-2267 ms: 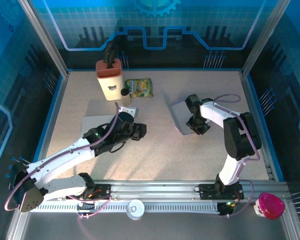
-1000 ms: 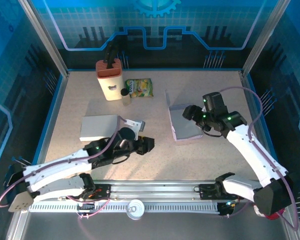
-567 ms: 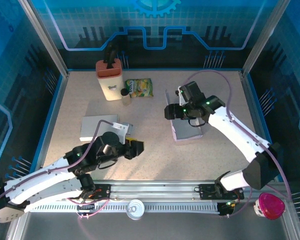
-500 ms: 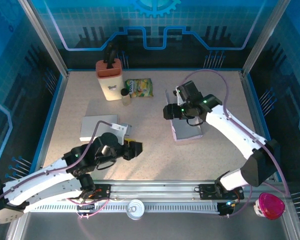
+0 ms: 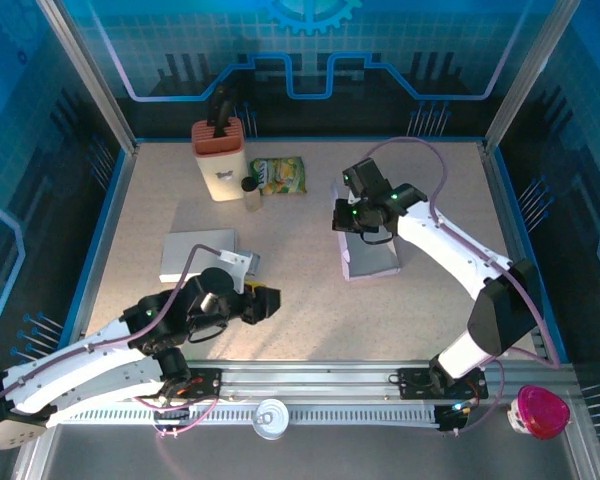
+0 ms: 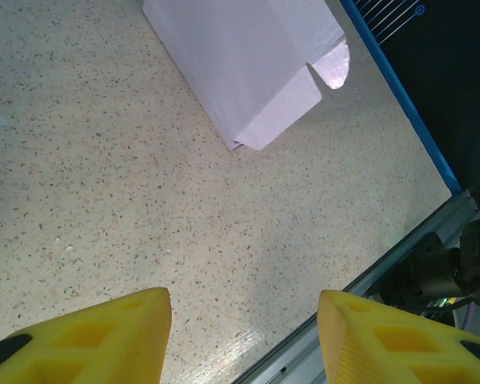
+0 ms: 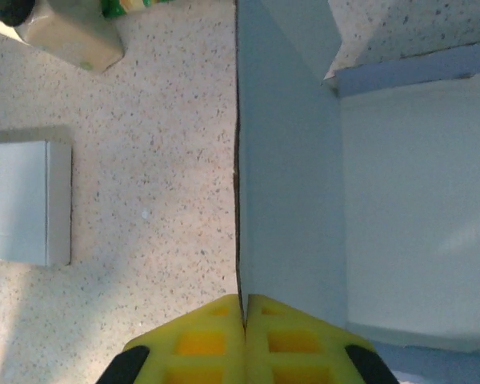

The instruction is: Fold the paper box

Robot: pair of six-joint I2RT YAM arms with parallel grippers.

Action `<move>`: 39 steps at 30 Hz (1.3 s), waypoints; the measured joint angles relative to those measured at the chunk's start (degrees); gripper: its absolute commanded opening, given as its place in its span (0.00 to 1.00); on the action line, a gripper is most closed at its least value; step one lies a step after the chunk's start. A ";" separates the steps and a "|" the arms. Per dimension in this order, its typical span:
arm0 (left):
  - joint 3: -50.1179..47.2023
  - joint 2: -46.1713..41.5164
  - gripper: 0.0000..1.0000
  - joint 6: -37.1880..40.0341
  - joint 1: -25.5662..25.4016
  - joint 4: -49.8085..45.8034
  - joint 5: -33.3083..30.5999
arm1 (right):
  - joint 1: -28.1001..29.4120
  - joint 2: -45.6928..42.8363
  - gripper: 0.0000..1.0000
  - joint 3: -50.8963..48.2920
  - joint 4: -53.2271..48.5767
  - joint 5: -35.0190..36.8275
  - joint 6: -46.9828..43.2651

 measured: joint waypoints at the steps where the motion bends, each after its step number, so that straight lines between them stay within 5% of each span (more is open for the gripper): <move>1: 0.00 -0.11 0.52 0.02 0.00 -0.11 0.02 | 0.20 -0.66 0.00 -1.05 1.11 1.01 2.51; 11: -1.38 -0.72 0.52 -0.04 0.02 0.15 0.24 | 5.16 -11.69 0.00 -7.06 -3.34 19.39 40.50; 20: -5.95 7.56 0.51 -1.99 0.02 6.64 4.68 | 5.53 -6.45 0.00 -2.91 -12.55 25.03 70.77; 22: -7.10 10.51 0.51 -2.84 0.00 8.85 5.95 | 5.53 -4.28 0.03 -0.83 -12.46 25.35 73.44; 27: -7.87 15.61 0.51 -3.85 0.00 13.88 7.32 | 5.81 -0.94 0.31 0.59 -11.17 24.39 76.98; 31: -7.87 20.02 0.51 -4.72 0.00 18.82 7.76 | 7.04 -1.33 0.44 0.42 -10.45 24.81 76.72; 35: -7.67 25.38 0.51 -4.83 -0.28 22.71 7.74 | 7.63 -7.52 0.58 -3.19 -8.50 26.64 72.30; 39: -6.08 30.86 0.51 -5.81 -0.48 25.44 7.69 | 7.61 -18.58 0.58 -7.74 -7.74 29.18 64.39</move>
